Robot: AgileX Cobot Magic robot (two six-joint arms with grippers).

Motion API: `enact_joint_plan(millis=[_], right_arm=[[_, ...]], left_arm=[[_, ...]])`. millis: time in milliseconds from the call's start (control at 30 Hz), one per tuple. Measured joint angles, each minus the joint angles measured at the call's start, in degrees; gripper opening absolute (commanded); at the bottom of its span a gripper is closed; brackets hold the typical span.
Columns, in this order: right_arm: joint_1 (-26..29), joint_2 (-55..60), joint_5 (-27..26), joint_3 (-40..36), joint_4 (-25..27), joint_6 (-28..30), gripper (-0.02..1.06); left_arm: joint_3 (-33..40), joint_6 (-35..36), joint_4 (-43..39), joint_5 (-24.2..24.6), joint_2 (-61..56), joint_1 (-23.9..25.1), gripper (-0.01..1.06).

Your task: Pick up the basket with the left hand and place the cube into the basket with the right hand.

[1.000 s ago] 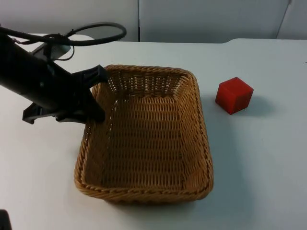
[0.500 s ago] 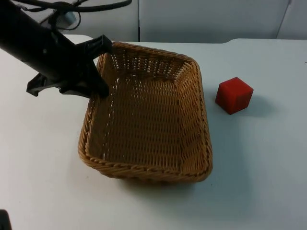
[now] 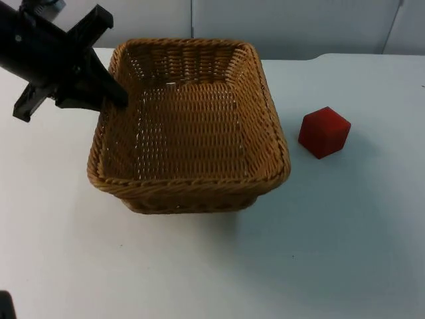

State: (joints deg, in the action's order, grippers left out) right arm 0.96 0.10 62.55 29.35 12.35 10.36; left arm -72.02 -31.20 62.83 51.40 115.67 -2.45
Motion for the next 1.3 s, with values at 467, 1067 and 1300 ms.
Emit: enact_joint_plan(millis=[467,1067,1300], right_arm=[[0.0,0.0,0.0,0.0,0.0,0.0,0.0],[0.0,0.0,0.0,0.0,0.0,0.0,0.0],[0.0,0.0,0.0,0.0,0.0,0.0,0.0]], left_arm=[[0.0,0.0,3.9,0.5,0.0,0.0,0.0],[0.0,0.0,4.1,0.5,0.0,0.0,0.0],[0.0,0.0,4.1,0.5,0.0,0.0,0.0]])
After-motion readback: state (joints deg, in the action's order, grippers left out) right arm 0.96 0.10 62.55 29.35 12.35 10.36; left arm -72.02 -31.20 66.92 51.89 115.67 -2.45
